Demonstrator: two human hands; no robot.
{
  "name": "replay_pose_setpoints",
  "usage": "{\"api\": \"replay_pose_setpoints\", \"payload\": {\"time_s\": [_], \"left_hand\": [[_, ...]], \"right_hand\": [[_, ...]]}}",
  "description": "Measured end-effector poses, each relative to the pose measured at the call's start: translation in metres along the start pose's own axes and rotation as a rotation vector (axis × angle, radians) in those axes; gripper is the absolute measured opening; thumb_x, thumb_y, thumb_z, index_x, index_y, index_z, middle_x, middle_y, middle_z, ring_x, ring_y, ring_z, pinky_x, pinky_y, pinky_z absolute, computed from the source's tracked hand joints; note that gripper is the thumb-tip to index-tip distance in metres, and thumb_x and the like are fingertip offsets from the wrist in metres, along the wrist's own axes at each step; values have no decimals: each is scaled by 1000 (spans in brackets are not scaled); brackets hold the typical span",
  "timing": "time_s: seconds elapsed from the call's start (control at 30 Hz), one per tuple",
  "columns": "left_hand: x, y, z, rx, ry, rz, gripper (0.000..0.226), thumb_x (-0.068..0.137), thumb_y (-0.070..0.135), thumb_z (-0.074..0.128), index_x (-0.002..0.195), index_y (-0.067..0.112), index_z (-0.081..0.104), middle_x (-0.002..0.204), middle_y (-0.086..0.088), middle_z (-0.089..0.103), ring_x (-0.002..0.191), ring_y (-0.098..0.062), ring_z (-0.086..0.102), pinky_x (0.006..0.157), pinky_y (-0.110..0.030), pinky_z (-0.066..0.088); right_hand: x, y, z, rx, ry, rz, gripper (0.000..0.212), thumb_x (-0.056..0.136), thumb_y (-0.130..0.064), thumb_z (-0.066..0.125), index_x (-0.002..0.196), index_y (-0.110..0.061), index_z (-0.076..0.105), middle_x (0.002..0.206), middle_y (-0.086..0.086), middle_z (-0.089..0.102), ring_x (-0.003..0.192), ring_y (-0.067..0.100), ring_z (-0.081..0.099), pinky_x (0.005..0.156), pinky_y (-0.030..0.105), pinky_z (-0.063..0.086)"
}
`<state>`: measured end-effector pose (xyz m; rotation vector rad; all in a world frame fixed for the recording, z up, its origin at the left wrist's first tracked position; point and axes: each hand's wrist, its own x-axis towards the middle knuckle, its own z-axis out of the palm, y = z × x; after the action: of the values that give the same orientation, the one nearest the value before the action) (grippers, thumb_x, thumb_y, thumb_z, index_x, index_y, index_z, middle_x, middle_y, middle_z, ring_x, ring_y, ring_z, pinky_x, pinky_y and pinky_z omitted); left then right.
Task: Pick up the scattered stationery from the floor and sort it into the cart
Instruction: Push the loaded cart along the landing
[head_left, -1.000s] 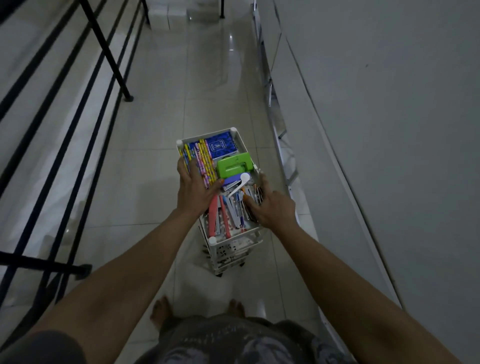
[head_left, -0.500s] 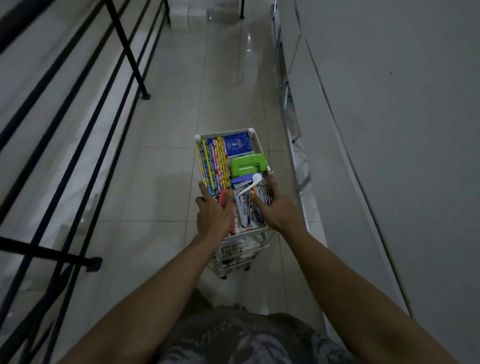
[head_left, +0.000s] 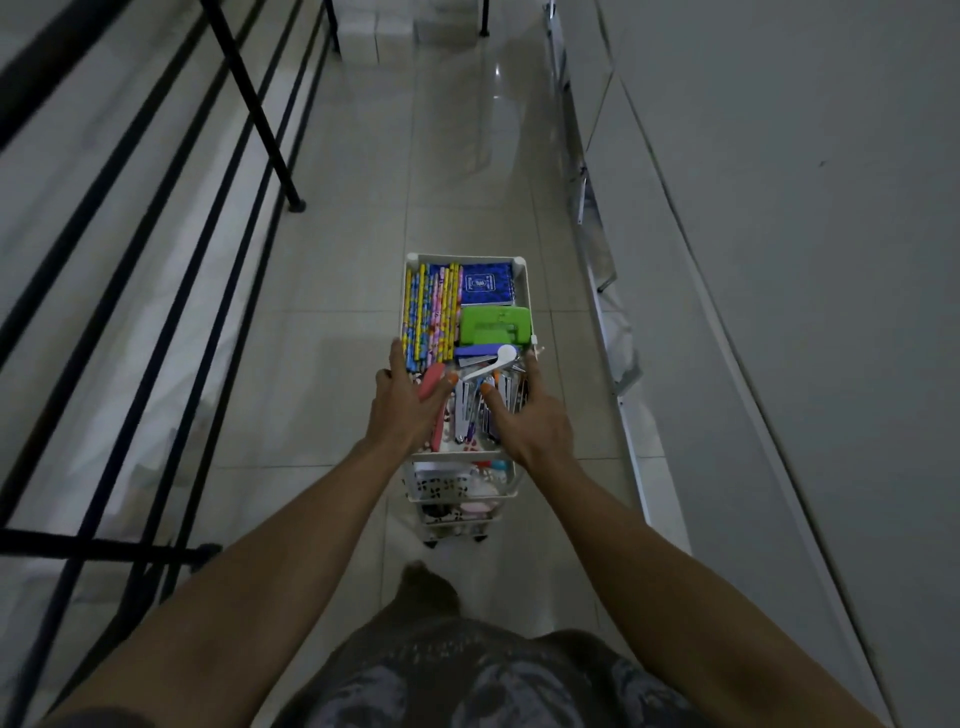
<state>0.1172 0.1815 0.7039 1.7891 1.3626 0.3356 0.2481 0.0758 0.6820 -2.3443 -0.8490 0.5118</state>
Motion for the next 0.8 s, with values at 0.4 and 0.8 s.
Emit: {"api": "replay_pose_setpoints", "payload": {"time_s": [0.4,0.8], "left_hand": [[110,-20,-53,49,-15,47,101,75,73,56,152,33,4,142,-18,40,128,-37,43,104,-51,39],[218,-2,-73,119,-49,98,113,64,82,56,151,33,3,145,-17,39,130,-37,42,104,-53,41]], "right_hand": [[65,-74,57,65,20,85,92,66,-94,20,144,-55,-9,84,12,65,75,31,65,77,44,56],[144,-130,63,64,9,168,77,84,-73,39,148,-50,2,98,16,56,91,34,59,83,37,48]]}}
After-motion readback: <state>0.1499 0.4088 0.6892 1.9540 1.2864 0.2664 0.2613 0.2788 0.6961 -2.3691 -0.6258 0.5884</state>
